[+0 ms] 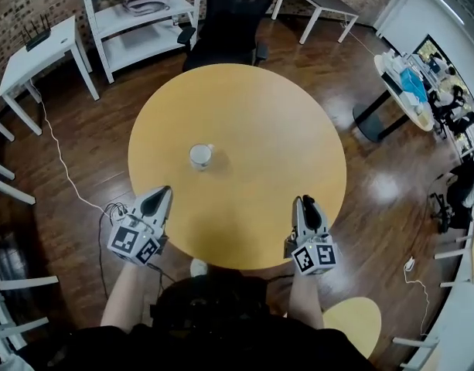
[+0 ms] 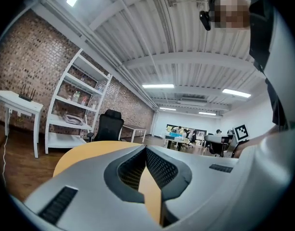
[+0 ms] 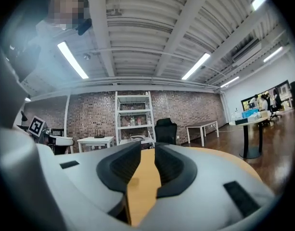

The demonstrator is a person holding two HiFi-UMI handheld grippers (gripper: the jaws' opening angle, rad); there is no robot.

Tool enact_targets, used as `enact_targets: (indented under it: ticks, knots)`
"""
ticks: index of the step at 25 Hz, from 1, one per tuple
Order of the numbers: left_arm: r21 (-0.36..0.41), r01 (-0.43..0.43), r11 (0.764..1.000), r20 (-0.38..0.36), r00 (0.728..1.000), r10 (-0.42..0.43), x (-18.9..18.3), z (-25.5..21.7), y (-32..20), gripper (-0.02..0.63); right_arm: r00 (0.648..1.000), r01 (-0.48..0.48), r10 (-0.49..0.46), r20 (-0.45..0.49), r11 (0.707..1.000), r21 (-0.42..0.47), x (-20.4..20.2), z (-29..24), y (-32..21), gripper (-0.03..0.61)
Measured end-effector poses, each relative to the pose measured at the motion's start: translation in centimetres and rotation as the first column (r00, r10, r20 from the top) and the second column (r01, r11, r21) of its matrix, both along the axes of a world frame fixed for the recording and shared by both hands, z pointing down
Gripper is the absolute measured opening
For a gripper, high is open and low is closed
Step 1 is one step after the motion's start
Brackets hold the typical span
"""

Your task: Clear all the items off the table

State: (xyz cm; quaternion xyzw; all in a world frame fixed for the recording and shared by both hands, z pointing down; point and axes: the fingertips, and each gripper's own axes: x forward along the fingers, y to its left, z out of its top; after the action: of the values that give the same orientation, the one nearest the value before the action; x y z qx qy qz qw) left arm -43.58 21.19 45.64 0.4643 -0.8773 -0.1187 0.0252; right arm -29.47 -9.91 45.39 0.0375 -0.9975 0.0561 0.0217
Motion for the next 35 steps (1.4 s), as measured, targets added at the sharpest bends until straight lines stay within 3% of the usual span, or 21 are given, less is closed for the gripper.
enact_targets:
  ticks: [1,8,12,16,26,35]
  knots:
    - [-0.020,-0.001,1.000,0.006,1.000,0.001,-0.3,0.3,-0.5,0.006,1.000,0.008,-0.008,-0.013,1.000,-0.009,-0.5,0.5,0.0,0.094]
    - [-0.101,-0.015,0.995,-0.043,0.999,0.010,-4.1,4.0,-4.8,0.346,0.994,0.065,-0.070,-0.087,0.996,-0.058,-4.1,4.0,-0.2,0.094]
    - [-0.124,-0.005,0.992,-0.065,0.998,-0.003,-6.8,6.1,-7.7,0.368,0.984,0.079,-0.093,-0.150,0.992,-0.098,-5.3,6.4,-1.0,0.094]
    - [-0.161,0.002,0.987,-0.084,0.996,-0.016,-8.8,9.0,-9.7,0.475,0.974,0.099,-0.122,-0.192,0.987,-0.129,-6.3,9.1,-1.5,0.094]
    - [-0.241,0.006,0.970,-0.144,0.989,-0.042,-12.2,16.1,-12.4,0.500,0.941,0.181,-0.235,-0.242,0.957,-0.228,-9.2,14.0,0.2,0.094]
    - [-0.256,0.010,0.967,-0.135,0.990,-0.046,-13.3,17.6,-14.3,0.499,0.922,0.204,-0.279,-0.270,0.939,-0.277,-10.3,15.9,0.7,0.094]
